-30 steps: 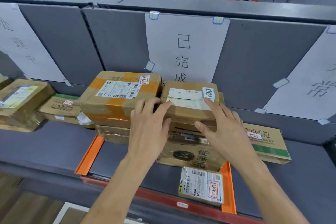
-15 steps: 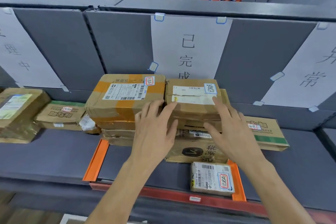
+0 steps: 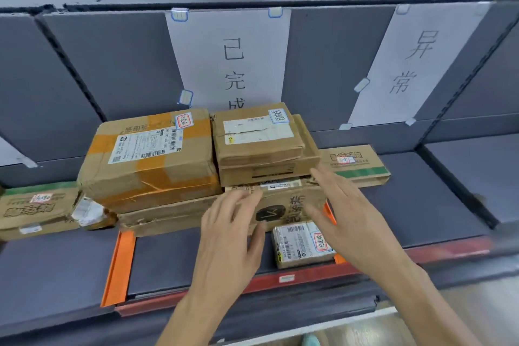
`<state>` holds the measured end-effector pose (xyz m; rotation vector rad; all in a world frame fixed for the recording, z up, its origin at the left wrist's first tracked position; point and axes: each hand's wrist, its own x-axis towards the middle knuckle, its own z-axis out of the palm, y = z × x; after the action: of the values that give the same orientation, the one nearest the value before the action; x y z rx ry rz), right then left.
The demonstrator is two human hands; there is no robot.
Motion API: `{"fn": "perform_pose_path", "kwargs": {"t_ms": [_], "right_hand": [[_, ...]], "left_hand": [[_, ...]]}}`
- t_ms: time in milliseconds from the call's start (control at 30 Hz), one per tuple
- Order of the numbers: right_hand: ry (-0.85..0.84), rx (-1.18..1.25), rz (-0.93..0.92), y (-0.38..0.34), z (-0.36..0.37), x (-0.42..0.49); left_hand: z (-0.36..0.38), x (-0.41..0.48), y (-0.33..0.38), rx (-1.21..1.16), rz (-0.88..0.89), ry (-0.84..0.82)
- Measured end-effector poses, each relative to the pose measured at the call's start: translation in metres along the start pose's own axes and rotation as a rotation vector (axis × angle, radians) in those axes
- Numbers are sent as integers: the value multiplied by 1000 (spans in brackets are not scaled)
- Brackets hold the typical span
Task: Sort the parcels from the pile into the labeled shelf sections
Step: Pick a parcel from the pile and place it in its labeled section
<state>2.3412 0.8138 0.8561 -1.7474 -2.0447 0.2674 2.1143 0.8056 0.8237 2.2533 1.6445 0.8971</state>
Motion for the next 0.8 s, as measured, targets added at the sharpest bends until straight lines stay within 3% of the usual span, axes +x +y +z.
{"fn": "perform_pose_path", "kwargs": {"t_ms": [200,433,800], "right_hand": [[-79,-28,99,25,-3,-46],[-57,-72,255,72,-18,-108],[2,-100,452,183,-80,-226]], "left_hand": [[30,-8,20,-29,79,-147],[69,-9,70,-44,198,-302],[152,-32,209,7,352,-480]]}}
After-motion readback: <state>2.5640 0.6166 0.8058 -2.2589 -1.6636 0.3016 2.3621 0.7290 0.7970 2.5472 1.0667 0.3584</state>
